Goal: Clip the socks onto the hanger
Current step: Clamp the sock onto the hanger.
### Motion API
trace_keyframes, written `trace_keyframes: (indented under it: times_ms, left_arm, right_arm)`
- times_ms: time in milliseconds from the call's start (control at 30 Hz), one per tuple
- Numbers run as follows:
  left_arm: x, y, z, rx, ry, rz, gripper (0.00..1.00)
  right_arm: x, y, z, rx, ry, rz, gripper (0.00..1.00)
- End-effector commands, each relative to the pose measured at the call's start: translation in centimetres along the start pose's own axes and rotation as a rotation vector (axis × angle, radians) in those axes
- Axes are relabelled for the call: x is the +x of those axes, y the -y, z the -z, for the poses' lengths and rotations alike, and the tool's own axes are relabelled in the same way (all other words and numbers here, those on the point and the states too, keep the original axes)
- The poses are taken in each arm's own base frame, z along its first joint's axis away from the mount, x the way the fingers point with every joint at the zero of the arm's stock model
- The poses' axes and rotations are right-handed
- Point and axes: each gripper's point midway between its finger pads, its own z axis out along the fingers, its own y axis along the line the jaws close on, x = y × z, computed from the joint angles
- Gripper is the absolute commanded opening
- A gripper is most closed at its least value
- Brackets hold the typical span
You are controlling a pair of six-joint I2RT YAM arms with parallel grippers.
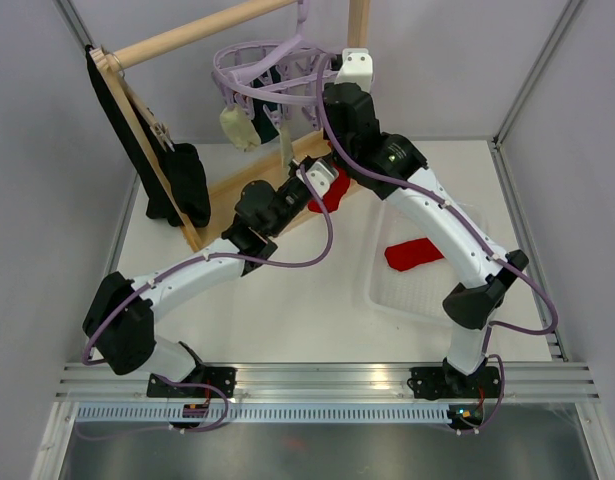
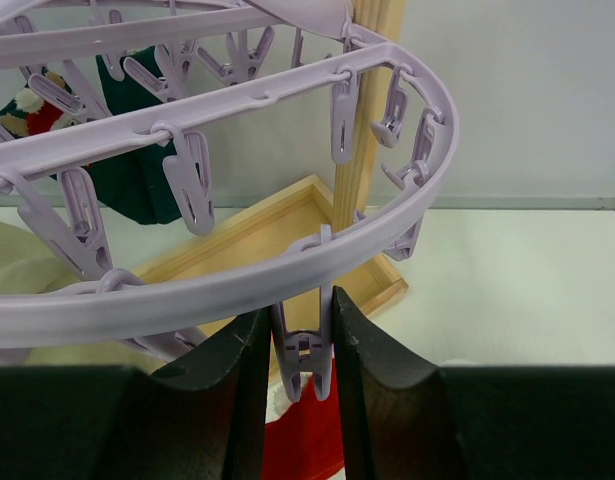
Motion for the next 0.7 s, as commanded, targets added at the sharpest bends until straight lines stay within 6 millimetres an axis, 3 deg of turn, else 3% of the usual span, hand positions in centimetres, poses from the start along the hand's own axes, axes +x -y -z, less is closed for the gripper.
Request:
trace_keyframes:
  times_ms: [0,667]
  left_arm:
    - [-0.4,-0.1,-0.1,-0.017,0.027,-0.047,0.02]
    - [-0.2,-1.2,-0.5,-0.082,0.008,-0.067,0.02]
  right_arm:
    - [-1.5,0.9,0.0,0.049,0.036,-0.026,0.00]
    - [-1.1,0.8,-0.1,0.044,0.021,-0.013,0.00]
